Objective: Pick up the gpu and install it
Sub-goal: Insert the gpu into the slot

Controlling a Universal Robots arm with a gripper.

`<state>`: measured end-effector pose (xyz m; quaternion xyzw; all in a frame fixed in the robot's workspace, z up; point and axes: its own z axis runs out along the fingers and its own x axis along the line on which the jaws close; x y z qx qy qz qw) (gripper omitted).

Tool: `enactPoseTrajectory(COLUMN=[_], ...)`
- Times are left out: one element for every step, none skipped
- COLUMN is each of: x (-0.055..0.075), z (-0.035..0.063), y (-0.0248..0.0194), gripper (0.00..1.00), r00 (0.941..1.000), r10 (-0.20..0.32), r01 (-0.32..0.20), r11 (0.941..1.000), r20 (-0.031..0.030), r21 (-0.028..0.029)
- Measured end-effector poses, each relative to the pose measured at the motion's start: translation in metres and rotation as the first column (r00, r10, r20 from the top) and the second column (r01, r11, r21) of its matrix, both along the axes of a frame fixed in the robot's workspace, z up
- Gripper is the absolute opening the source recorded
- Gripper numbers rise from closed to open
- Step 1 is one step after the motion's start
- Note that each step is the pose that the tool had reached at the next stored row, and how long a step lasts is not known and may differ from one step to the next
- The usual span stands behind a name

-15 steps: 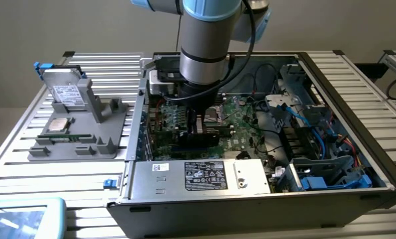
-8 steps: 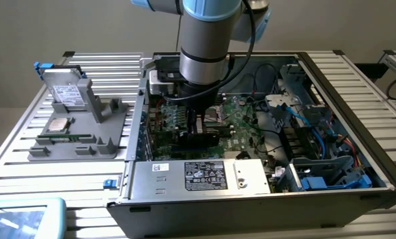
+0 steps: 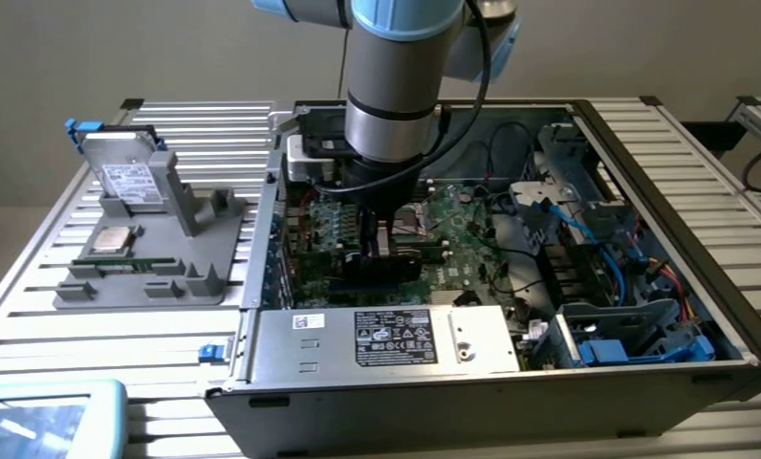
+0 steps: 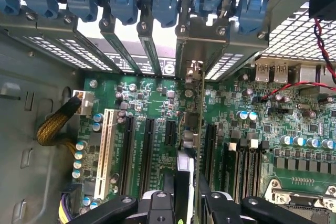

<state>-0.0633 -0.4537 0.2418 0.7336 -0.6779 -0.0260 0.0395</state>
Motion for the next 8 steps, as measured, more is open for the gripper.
enactPoseTrajectory(x=[0.0000,0.0000,0.0000,0.0000,0.0000,0.0000,0.0000,0.0000], z=[-0.0002,-0.0003,-0.0005,-0.0007,-0.0008,-0.0008,-0.0009,-0.0009], y=[0.0000,0.0000,0.0001,0.0000,0.0000,0.0000,0.0000,0.0000], gripper=[0.27,0.27,0.27,0.27,0.27,0.27,0.27,0.27], r00=[1.0000,1.0000,1.0000,1.0000,1.0000,1.0000,1.0000,1.0000], r10=[0.000,0.000,0.000,0.000,0.000,0.000,0.000,0.000], r01=[0.000,0.000,0.000,0.000,0.000,0.000,0.000,0.000], r11=[1.0000,1.0000,1.0000,1.0000,1.0000,1.0000,1.0000,1.0000], r20=[0.0000,0.0000,0.0001,0.0002,0.0002,0.0002,0.0002,0.0002], r21=[-0.0001,-0.0001,-0.0001,0.0001,0.0002,0.0000,0.0000,0.0001])
